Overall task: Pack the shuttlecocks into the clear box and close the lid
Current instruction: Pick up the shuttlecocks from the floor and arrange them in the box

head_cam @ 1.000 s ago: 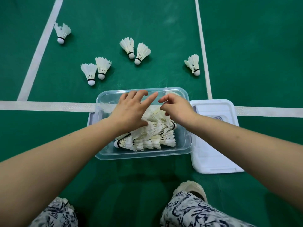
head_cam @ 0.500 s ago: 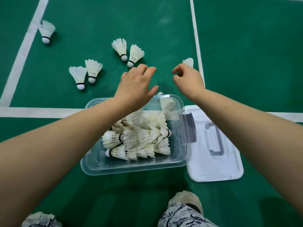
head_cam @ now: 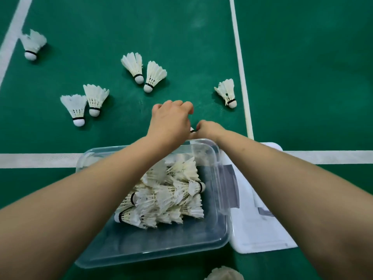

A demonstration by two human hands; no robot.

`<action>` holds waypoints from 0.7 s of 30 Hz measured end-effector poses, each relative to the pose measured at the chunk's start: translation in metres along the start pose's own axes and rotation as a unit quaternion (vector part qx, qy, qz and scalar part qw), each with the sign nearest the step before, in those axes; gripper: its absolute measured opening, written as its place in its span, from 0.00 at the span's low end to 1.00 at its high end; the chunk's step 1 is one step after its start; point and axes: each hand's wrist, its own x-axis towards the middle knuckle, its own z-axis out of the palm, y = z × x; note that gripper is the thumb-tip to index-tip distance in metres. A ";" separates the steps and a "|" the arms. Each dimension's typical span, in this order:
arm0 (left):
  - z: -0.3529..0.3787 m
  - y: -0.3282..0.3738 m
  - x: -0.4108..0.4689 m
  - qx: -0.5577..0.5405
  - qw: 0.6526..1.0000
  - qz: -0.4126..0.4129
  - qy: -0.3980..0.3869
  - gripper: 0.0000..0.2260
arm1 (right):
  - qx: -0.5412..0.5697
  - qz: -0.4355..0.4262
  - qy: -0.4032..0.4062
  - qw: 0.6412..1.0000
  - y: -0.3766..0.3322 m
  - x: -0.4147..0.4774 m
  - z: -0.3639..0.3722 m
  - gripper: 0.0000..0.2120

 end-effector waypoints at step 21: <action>0.008 -0.005 0.003 -0.057 0.998 0.001 0.034 0.13 | -0.175 0.023 0.190 0.966 0.005 0.063 -0.087 0.26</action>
